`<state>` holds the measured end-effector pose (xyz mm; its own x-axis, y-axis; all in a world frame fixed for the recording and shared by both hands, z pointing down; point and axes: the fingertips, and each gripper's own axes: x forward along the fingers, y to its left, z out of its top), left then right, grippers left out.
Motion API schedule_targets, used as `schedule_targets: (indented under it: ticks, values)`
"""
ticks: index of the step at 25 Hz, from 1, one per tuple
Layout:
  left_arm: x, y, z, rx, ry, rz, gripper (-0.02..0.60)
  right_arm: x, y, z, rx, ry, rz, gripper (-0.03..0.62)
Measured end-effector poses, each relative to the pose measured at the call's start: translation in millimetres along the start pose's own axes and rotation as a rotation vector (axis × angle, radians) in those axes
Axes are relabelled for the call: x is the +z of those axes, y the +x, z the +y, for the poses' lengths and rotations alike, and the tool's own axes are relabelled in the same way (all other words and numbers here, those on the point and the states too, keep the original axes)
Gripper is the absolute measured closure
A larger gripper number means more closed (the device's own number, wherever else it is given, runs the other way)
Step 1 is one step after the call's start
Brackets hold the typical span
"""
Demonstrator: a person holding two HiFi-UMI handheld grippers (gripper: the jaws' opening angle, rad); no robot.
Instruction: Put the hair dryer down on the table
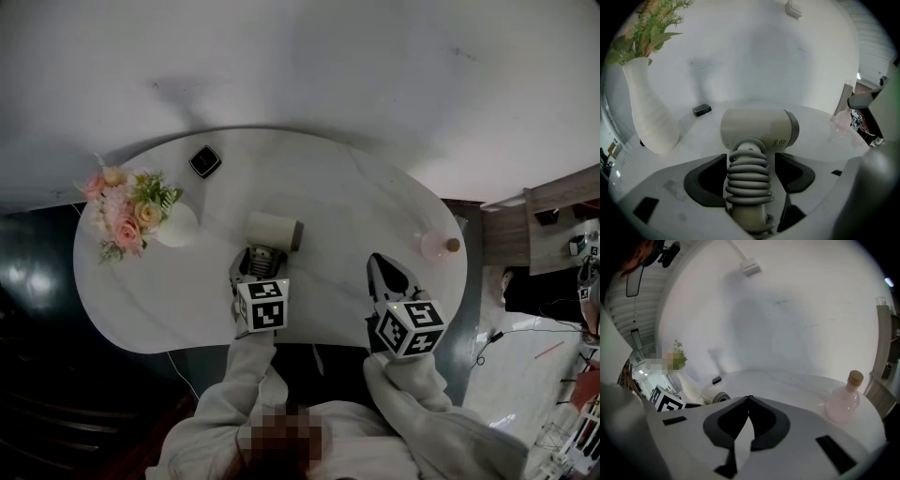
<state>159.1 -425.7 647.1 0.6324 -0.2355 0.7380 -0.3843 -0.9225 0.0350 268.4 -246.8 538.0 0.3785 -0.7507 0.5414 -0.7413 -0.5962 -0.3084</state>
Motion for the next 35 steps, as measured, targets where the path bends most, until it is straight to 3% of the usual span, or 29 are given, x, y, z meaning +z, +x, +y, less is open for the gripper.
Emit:
schedule_targets:
  ticks: [13,22,29,35]
  values:
    - [14.8,-25.4,-3.6,-0.069,-0.028,-0.06,0.275,7.2,-11.9,4.9,0.006,-0.003,-0.027,0.545]
    - [34.9,-60.3,-0.4,-0.176,-0.137,-0.129,0.275,22.0,-16.7,6.6,0.014,-0.005,-0.059,0.545]
    - [67.2,-92.9,6.0,-0.225,-0.185,-0.237,0.276,45.5,-20.6,15.3,0.048,-0.017,-0.103,0.545]
    - [101.5,-124.1,-1.0,-0.348,-0.198,-0.356,0.276,72.6,-25.7,29.1,0.079,-0.043,-0.16,0.545]
